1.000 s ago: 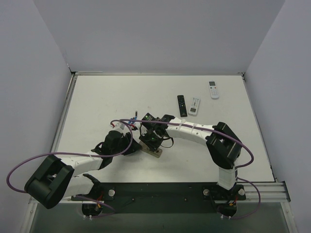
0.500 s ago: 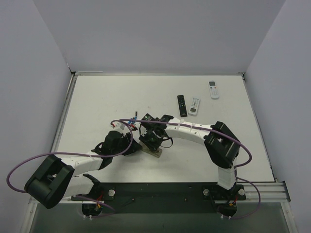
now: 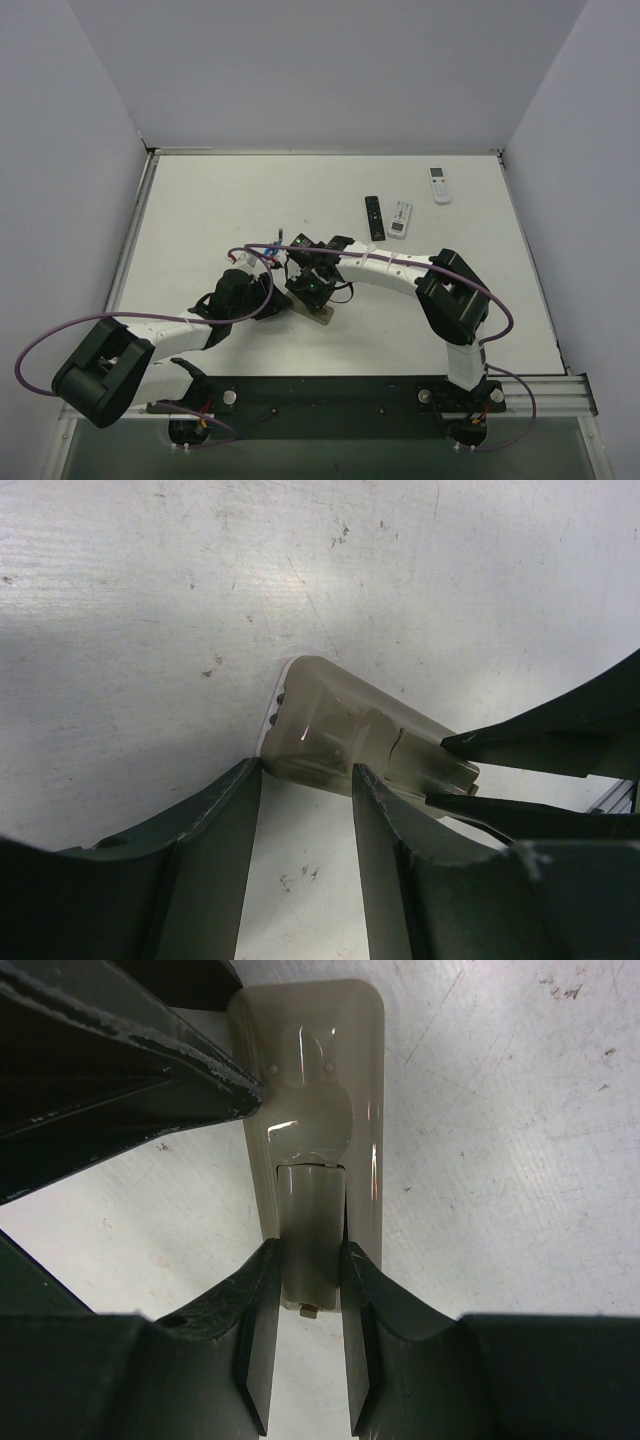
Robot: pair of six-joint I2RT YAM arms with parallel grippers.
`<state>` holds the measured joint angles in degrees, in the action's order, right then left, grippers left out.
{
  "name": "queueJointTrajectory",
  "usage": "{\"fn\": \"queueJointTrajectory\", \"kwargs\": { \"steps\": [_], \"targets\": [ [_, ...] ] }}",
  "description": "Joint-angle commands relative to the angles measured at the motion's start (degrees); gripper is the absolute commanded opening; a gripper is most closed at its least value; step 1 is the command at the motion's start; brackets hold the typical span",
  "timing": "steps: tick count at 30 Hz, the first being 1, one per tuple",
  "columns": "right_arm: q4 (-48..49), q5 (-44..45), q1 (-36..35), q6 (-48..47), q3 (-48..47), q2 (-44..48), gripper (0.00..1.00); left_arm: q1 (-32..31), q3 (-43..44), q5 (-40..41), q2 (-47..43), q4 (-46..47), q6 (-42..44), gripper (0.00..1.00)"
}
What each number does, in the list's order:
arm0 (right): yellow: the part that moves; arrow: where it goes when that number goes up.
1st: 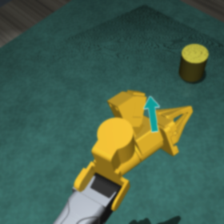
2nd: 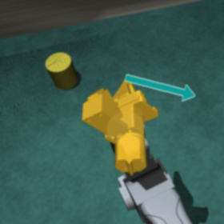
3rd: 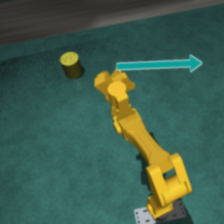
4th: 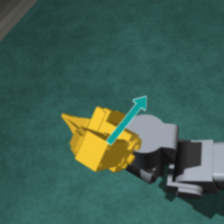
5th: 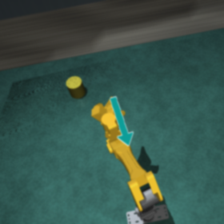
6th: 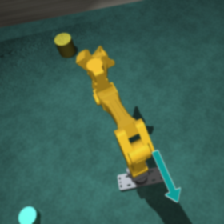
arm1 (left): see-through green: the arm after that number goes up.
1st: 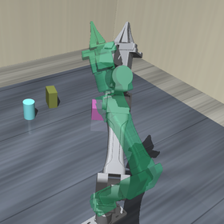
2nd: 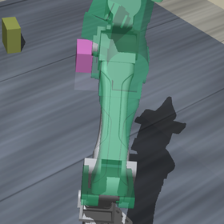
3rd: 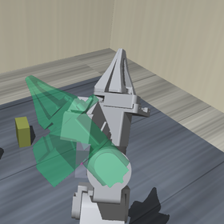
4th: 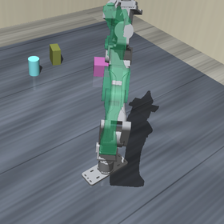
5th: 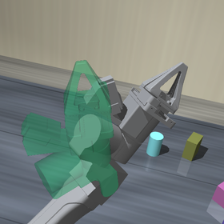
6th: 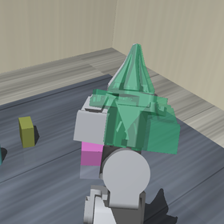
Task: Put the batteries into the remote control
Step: Load the battery cover into the remote control.
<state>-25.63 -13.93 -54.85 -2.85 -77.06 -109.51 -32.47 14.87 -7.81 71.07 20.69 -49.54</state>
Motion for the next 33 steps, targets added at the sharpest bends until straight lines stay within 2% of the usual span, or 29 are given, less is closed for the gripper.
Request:
{"fn": "queueJointTrajectory", "kwargs": {
  "steps": [1,7,17,33],
  "targets": [
    [1.7,0.6,-0.5,1.1,-1.3,-0.9,0.00,0.0,-0.5,-1.5,0.7,2.8,-0.7,0.52],
    [3.4,0.2,-0.5,2.1,-1.3,-0.8,0.00,-0.8,-0.7,-1.4,0.3,3.0,-1.3,0.51],
    [3.6,0.8,-0.5,2.7,-0.8,-0.1,0.12,-0.8,-1.1,-0.9,-0.5,2.7,-1.7,0.51],
    [3.5,1.2,-0.6,2.8,0.4,2.9,0.42,-0.6,-1.1,0.3,-1.8,1.6,-1.8,0.51]
  ]
}}
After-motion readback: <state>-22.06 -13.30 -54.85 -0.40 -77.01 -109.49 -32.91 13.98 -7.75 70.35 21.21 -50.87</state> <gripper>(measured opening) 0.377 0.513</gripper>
